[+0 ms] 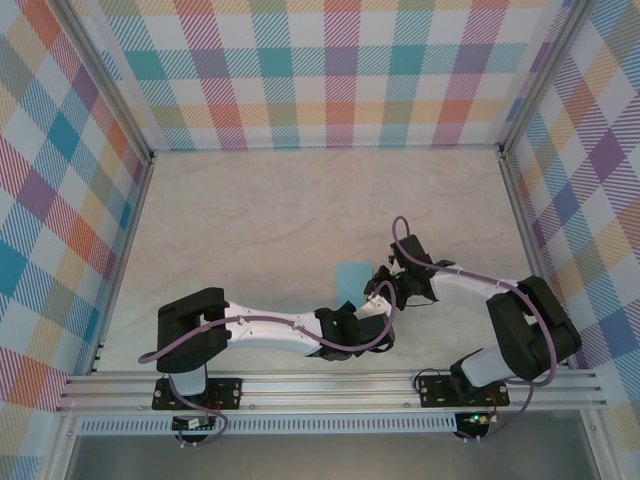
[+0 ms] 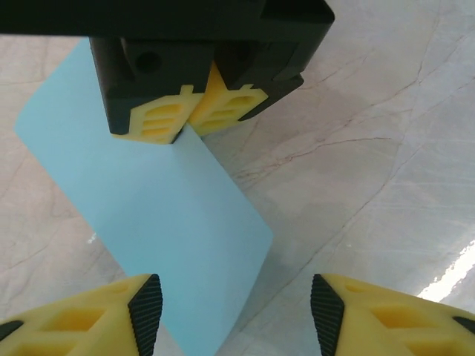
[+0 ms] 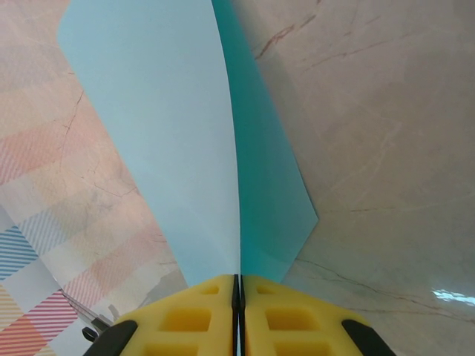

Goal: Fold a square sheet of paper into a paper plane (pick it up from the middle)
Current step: Third fold the triangle at the center of the table.

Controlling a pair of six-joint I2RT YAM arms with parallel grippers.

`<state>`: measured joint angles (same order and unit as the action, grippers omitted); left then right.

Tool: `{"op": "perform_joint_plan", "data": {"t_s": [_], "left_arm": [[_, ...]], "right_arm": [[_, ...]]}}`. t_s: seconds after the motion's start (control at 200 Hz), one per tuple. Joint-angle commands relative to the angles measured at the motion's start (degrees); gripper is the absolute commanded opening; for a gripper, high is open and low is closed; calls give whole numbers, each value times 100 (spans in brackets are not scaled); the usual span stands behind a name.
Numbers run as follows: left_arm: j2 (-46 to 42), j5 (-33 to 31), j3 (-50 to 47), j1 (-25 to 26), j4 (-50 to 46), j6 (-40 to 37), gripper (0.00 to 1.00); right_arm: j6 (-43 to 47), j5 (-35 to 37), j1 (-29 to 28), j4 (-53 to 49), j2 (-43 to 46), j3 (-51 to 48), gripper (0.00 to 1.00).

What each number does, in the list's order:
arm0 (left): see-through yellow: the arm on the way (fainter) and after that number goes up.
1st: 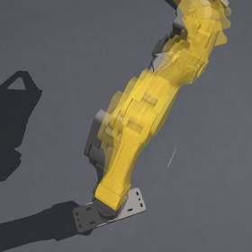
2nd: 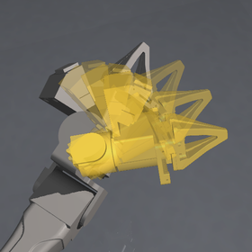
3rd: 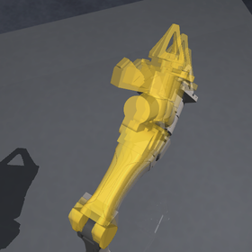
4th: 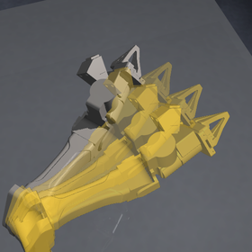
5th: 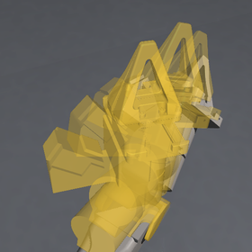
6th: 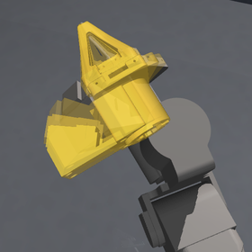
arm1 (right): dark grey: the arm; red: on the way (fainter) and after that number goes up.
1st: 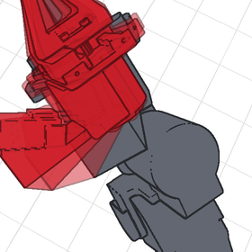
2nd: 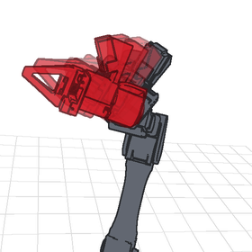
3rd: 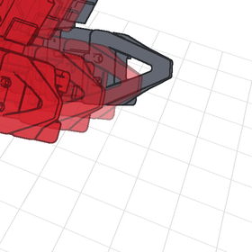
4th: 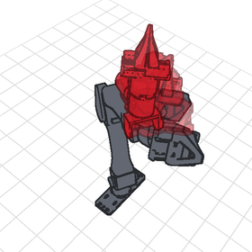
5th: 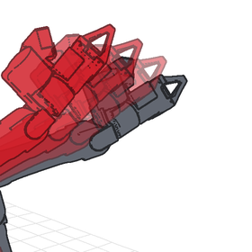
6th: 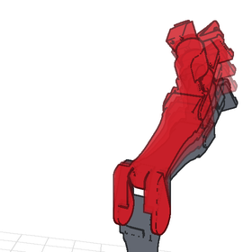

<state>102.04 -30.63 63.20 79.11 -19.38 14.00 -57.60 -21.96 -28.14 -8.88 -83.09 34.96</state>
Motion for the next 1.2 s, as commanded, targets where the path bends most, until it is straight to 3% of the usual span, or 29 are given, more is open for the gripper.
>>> {"op": "perform_joint_plan", "data": {"t_s": [0.0,0.23,0.395,0.595,0.675,0.94,1.035,1.195], "left_arm": [[14,-251,46,39,-7,-49,50],[-93,-202,-55,29,103,-58,20],[-184,-170,-146,-33,139,-18,6],[-373,282,-289,-216,282,-62,0],[-450,594,-394,-323,297,-91,0],[-780,1351,-720,-616,760,-54,0],[-820,1461,-780,-675,819,-38,0],[-859,1577,-782,-728,777,-48,0]], "right_arm": [[144,-30,-26,-133,-48,146,11],[259,20,-28,-283,53,142,13],[345,85,-25,-421,166,140,15],[450,104,-26,-500,240,159,19],[554,158,-26,-607,332,224,27],[1022,926,40,-1549,762,632,36],[1247,738,45,-1372,652,778,31],[1821,171,41,-1397,-278,1430,13]]}}
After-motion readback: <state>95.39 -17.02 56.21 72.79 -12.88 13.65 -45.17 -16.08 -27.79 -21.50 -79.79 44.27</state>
